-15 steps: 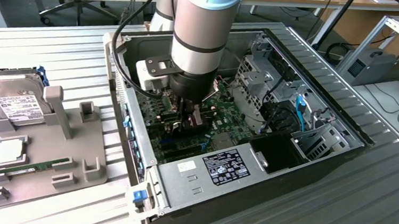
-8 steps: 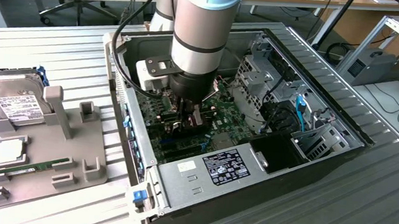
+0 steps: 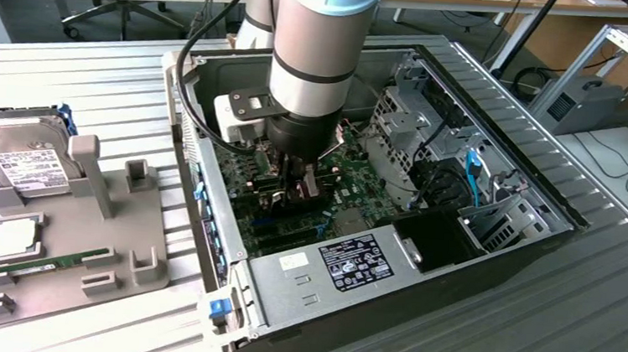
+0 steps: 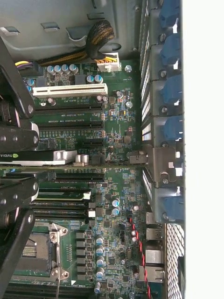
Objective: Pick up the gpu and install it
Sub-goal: 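Insert the gpu into the slot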
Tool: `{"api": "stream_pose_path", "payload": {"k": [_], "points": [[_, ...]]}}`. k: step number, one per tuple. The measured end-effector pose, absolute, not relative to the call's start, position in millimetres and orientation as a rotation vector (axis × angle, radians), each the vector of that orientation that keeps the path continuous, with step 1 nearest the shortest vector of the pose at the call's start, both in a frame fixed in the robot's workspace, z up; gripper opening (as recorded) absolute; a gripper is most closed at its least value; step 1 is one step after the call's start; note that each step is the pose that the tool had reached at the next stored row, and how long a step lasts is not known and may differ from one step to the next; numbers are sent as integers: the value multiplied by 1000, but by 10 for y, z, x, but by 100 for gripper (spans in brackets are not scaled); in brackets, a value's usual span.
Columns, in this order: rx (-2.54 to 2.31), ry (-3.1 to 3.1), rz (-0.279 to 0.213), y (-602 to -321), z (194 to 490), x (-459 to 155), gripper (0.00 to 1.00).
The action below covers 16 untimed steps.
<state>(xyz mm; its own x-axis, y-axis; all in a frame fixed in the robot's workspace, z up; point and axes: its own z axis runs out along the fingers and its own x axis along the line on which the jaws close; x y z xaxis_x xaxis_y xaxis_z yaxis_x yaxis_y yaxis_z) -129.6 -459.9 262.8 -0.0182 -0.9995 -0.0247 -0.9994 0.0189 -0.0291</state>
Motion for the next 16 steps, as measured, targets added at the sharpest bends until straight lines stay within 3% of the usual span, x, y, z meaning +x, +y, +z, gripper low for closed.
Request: {"api": "stream_pose_path", "payload": {"k": [12,14,16], "points": [[-2173,2214,-4,-4597,2623,-1299,26],[-2174,2215,-5,-4599,2628,-1297,40],[-2174,2215,-5,-4599,2667,-1297,40]]}}
